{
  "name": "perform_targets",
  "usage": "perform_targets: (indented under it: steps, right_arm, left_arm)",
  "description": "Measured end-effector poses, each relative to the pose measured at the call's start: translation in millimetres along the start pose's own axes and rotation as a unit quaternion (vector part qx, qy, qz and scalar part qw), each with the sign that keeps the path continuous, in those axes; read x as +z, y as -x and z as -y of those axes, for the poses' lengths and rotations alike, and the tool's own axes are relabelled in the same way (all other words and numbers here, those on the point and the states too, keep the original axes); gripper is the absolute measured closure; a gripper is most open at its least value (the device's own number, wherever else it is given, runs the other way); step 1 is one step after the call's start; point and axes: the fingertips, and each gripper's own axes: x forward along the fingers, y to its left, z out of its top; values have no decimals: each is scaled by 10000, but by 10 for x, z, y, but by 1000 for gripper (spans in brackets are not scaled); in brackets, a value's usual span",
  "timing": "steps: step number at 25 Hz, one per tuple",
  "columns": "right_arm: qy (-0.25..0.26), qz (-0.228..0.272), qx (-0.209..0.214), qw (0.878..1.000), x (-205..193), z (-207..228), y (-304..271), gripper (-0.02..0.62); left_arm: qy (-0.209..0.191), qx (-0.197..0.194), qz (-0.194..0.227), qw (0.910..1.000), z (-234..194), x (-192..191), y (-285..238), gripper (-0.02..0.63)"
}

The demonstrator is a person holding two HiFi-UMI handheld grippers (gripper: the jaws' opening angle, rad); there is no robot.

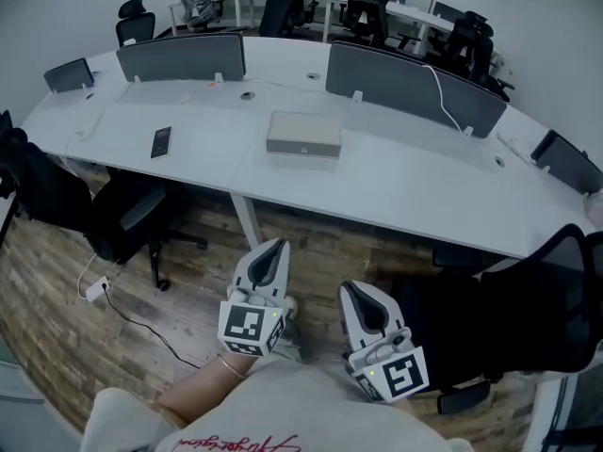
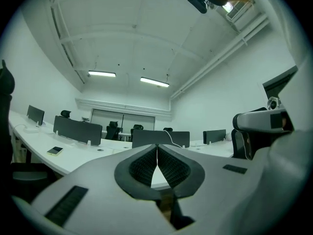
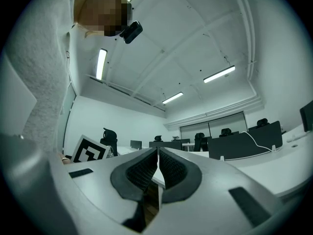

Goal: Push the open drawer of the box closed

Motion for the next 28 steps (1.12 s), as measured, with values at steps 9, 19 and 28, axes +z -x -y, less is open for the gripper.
perform_targets:
  steps: [9, 19, 28]
  right_arm:
    - [-23, -68, 43, 10000, -34, -287, 289, 572]
    - [32, -113, 181, 9998, -44, -519, 377, 572]
    - [452, 55, 319, 9985, 32, -610, 418, 572]
  left_arm:
    - [43, -33, -100, 9999, 193, -91, 435, 586]
    - [0, -74, -142, 9999, 262, -109, 712, 584]
    - [50, -151, -118, 9998, 320, -82, 778, 584]
